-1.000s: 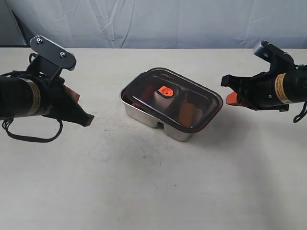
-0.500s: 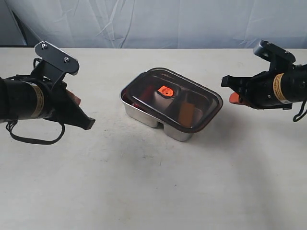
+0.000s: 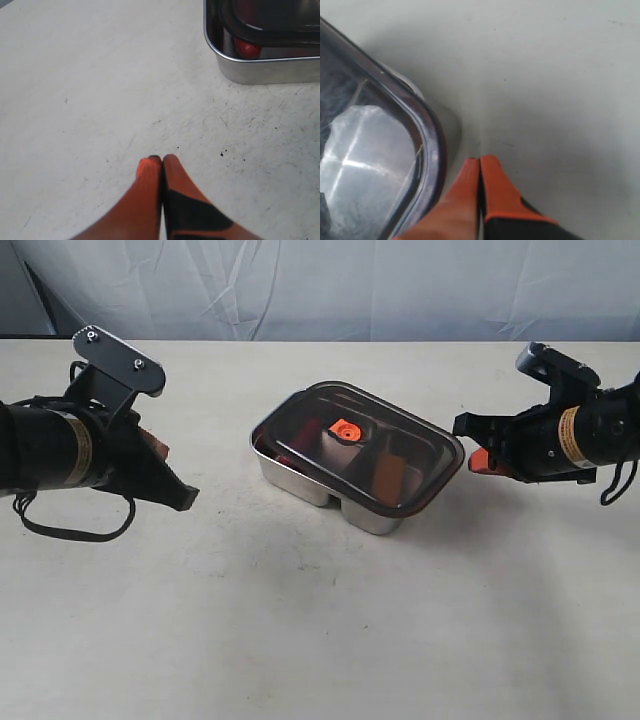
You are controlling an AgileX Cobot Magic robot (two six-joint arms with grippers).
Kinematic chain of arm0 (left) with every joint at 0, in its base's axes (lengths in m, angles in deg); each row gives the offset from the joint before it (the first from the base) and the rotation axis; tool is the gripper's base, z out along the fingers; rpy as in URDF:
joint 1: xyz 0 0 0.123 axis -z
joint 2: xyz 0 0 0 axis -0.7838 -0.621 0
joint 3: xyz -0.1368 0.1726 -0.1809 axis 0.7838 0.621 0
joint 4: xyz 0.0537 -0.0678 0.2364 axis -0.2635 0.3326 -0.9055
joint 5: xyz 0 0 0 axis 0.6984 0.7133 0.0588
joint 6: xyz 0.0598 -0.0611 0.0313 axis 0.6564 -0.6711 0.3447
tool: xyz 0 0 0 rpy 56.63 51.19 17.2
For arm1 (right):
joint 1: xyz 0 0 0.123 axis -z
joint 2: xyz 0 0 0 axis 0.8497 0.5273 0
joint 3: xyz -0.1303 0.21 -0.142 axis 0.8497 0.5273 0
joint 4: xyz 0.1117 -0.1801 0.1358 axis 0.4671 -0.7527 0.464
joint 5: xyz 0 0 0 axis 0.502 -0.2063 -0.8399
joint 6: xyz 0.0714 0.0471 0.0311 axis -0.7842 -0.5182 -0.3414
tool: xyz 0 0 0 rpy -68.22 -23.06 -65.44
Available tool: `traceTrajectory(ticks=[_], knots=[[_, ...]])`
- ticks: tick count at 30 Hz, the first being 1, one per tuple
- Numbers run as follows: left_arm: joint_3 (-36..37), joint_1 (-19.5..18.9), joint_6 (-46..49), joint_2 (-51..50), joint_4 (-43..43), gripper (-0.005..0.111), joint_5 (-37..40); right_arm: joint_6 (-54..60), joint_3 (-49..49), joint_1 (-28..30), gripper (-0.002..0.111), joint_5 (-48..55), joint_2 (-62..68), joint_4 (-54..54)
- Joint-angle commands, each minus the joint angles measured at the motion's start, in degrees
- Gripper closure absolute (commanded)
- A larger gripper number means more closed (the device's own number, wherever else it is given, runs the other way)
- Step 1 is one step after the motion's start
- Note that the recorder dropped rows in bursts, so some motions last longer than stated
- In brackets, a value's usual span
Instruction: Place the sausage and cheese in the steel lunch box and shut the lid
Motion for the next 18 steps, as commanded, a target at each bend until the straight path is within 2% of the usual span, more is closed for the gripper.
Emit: traceTrajectory(ticks=[1, 18], knots=[[-0.2, -0.2, 0.1, -0.1, 0.2, 0.107, -0.5, 0.5, -0.1, 0.1, 0.109, -0.7, 0.2, 0.0], [-0.2, -0.2, 0.1, -0.1, -0.3, 0.107, -2.5, -0.6, -2.4, -3.1, 0.109, 3.3, 0.6, 0.0]])
